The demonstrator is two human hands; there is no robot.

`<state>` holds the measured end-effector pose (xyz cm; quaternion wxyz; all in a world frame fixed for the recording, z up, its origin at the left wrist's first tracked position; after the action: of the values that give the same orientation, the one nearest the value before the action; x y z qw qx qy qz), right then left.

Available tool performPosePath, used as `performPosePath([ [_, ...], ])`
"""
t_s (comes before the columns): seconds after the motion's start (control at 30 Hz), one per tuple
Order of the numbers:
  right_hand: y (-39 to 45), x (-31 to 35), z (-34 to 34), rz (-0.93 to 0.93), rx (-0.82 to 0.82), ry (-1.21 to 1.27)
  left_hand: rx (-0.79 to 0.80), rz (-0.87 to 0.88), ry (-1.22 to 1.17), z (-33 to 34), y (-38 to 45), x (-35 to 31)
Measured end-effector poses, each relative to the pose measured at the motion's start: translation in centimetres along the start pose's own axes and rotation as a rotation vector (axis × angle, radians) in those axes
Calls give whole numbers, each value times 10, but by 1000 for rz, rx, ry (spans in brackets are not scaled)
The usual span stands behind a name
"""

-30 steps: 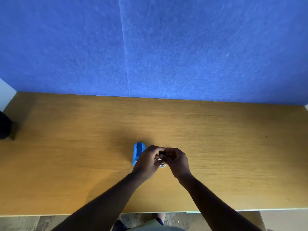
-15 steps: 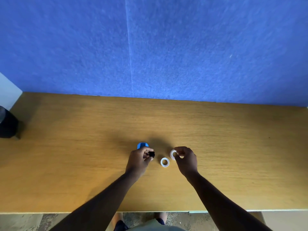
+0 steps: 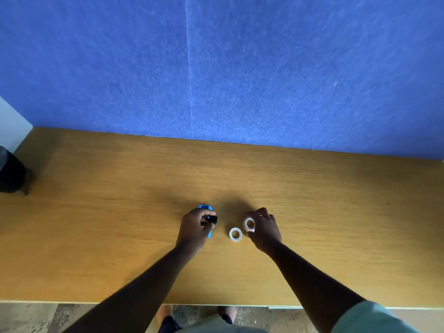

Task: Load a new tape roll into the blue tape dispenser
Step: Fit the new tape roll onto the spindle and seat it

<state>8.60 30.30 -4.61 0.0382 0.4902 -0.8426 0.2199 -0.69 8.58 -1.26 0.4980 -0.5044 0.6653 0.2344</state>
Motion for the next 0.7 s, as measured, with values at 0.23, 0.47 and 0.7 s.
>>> performPosePath([
  [0.23,-7,2,-17,31,-88,390,0,18,-68,-1,-1,-11],
  [0.47,-27,20,-32,79,-73,867,30,18,-188,3,-2,-28],
  [0.7,-35,46,-48,-80,-195,741,38,6,-253,5,-4,-38],
])
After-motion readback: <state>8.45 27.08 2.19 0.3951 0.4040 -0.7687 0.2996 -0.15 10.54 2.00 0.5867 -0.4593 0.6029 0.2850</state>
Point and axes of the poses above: each hand's wrist, its own y-axis towards the middle knuckle, its own z-axis out of the palm, x = y × z, the point moved 7 cm from there along y, towards the middle knuckle, and after that the axes turned 3 degrees about -y, right-handed, at the moved point
